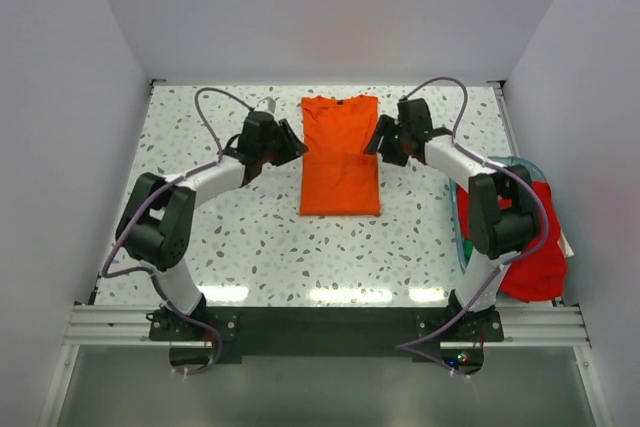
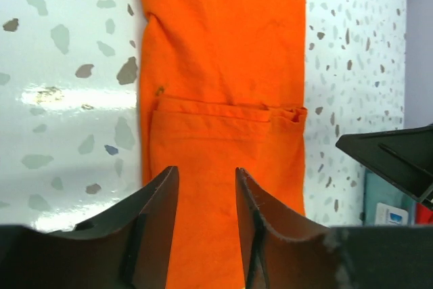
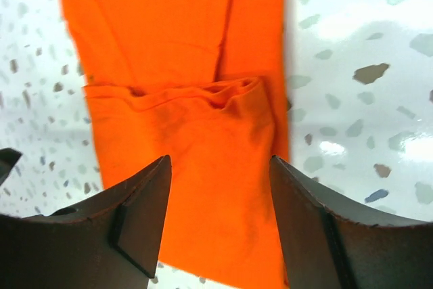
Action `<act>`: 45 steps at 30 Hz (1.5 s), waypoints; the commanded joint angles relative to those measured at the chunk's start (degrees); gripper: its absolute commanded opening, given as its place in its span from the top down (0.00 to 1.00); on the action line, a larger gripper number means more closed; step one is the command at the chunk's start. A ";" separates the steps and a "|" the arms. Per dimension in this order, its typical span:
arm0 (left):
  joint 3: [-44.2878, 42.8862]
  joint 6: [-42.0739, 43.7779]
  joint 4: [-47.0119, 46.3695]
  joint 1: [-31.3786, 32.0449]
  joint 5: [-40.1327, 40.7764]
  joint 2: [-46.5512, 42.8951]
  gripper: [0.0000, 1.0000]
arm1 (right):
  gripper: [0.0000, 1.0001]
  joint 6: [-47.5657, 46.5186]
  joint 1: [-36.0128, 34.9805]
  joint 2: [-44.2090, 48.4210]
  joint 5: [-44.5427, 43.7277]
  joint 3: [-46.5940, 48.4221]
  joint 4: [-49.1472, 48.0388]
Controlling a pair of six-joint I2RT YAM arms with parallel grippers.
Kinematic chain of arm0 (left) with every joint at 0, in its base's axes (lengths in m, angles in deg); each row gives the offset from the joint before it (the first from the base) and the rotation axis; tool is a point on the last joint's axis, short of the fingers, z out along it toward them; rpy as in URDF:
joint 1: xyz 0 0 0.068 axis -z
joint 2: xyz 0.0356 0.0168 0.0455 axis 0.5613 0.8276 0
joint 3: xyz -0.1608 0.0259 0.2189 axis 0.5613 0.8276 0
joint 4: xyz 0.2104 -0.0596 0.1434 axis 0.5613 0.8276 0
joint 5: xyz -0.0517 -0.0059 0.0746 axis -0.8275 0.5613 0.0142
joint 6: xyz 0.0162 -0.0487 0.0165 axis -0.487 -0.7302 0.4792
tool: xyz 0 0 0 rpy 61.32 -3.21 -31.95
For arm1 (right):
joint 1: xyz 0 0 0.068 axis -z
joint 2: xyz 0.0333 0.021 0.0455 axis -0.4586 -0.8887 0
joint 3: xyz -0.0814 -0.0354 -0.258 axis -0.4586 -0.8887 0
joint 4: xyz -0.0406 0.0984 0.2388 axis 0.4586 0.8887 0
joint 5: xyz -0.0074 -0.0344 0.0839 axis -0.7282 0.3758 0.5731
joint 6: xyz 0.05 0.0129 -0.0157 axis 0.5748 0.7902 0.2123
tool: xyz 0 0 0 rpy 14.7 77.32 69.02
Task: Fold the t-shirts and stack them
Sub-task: Fold the tshirt
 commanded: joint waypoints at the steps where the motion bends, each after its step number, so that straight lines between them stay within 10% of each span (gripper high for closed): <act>1: 1.29 1.61 -2.53 2.54 -0.37 -3.52 0.63 | 0.37 -1.54 -3.18 6.35 0.56 -2.16 -1.75; 8: -5.30 1.88 -2.17 6.15 -3.27 4.38 0.93 | 0.52 -1.01 -6.09 0.39 2.84 1.07 -2.72; 32: -9.17 1.35 -2.79 -0.35 -6.70 18.28 0.90 | 0.62 6.02 6.74 -15.71 18.21 5.12 -6.50; 45: -12.42 3.28 -2.44 -0.97 -9.52 12.04 0.73 | 0.56 6.37 6.31 3.33 15.33 -7.08 -9.57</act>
